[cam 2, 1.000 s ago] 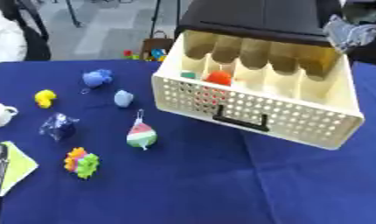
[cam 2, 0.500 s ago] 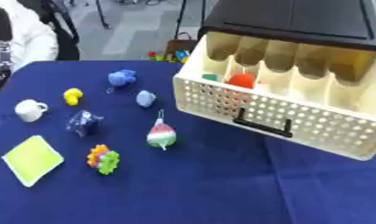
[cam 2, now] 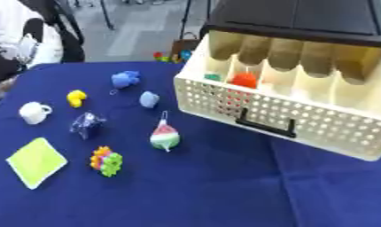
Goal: Pick up objects from table and place into drawer.
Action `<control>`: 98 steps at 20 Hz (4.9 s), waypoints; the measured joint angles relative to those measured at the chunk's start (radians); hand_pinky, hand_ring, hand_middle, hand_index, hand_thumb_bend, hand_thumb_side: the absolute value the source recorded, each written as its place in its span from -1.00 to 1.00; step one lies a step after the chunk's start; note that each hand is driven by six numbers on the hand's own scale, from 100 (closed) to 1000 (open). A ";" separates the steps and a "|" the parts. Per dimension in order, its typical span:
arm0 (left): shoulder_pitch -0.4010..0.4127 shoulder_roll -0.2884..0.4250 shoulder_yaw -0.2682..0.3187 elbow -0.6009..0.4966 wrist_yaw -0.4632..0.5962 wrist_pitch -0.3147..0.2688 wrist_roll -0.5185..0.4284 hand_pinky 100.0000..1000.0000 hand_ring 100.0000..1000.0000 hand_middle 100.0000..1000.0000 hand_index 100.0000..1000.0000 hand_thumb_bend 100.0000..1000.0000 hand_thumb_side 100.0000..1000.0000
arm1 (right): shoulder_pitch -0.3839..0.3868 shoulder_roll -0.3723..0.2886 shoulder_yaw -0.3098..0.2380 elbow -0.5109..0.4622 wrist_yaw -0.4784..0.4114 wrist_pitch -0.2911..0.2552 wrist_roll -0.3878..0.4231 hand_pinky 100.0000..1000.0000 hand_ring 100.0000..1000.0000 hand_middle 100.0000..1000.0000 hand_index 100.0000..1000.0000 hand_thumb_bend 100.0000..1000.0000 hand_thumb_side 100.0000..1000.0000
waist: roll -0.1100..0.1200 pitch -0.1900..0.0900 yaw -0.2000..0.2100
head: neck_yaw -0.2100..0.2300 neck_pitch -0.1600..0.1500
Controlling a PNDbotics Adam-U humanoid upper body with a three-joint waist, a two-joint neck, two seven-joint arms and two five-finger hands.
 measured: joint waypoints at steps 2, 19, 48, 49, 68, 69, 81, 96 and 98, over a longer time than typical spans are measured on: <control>0.003 0.043 0.000 0.000 0.002 -0.001 -0.068 0.11 0.50 0.59 0.92 -0.51 0.54 | 0.003 0.010 -0.008 0.000 -0.007 -0.005 -0.028 -1.00 -0.04 -0.41 0.50 -0.96 0.52 | 0.001 0.002 -0.001 | 0.000 0.004; 0.026 0.273 -0.077 0.000 0.182 -0.029 -0.356 0.09 0.49 0.48 0.94 -0.02 0.79 | -0.002 0.084 -0.065 0.000 -0.070 -0.044 -0.165 -0.82 -0.04 -0.26 0.44 -0.97 0.46 | 0.000 0.006 -0.017 | 0.001 0.016; -0.084 0.318 -0.301 0.194 0.219 0.062 -0.624 0.09 0.50 0.59 0.97 0.21 0.71 | -0.019 0.194 -0.095 0.000 -0.128 -0.098 -0.230 -0.71 -0.07 -0.24 0.39 -1.00 0.43 | -0.012 0.055 -0.044 | 0.033 -0.004; -0.089 0.314 -0.307 0.208 0.216 0.063 -0.623 0.09 0.51 0.59 0.97 0.21 0.70 | -0.019 0.195 -0.095 0.000 -0.128 -0.097 -0.230 -0.71 -0.07 -0.25 0.39 -1.00 0.43 | -0.012 0.056 -0.046 | 0.035 -0.008; -0.161 0.265 -0.371 0.409 0.135 0.041 -0.663 0.13 0.54 0.59 0.94 0.32 0.74 | -0.018 0.202 -0.095 0.000 -0.128 -0.102 -0.236 -0.71 -0.07 -0.26 0.38 -1.00 0.42 | -0.012 0.073 -0.069 | 0.055 -0.032; -0.163 0.262 -0.373 0.417 0.133 0.039 -0.665 0.13 0.54 0.60 0.94 0.33 0.75 | -0.018 0.202 -0.095 0.000 -0.128 -0.102 -0.238 -0.71 -0.07 -0.26 0.38 -1.00 0.42 | -0.012 0.074 -0.069 | 0.056 -0.033; -0.197 0.211 -0.398 0.541 0.103 0.041 -0.625 0.09 0.51 0.58 0.94 0.28 0.74 | -0.018 0.211 -0.095 0.000 -0.128 -0.100 -0.243 -0.73 -0.08 -0.28 0.37 -1.00 0.42 | -0.013 0.085 -0.078 | 0.062 -0.039; -0.215 0.180 -0.404 0.622 0.049 0.034 -0.600 -0.08 0.38 0.41 0.77 -0.21 0.36 | -0.010 0.212 -0.095 0.000 -0.128 -0.101 -0.251 -0.72 -0.07 -0.28 0.37 -1.00 0.42 | -0.013 0.092 -0.083 | 0.070 -0.047; -0.215 0.180 -0.404 0.622 0.047 0.037 -0.597 -0.12 0.34 0.36 0.73 -0.38 0.30 | -0.010 0.212 -0.095 0.000 -0.128 -0.101 -0.251 -0.72 -0.07 -0.28 0.37 -1.00 0.42 | -0.013 0.092 -0.083 | 0.071 -0.047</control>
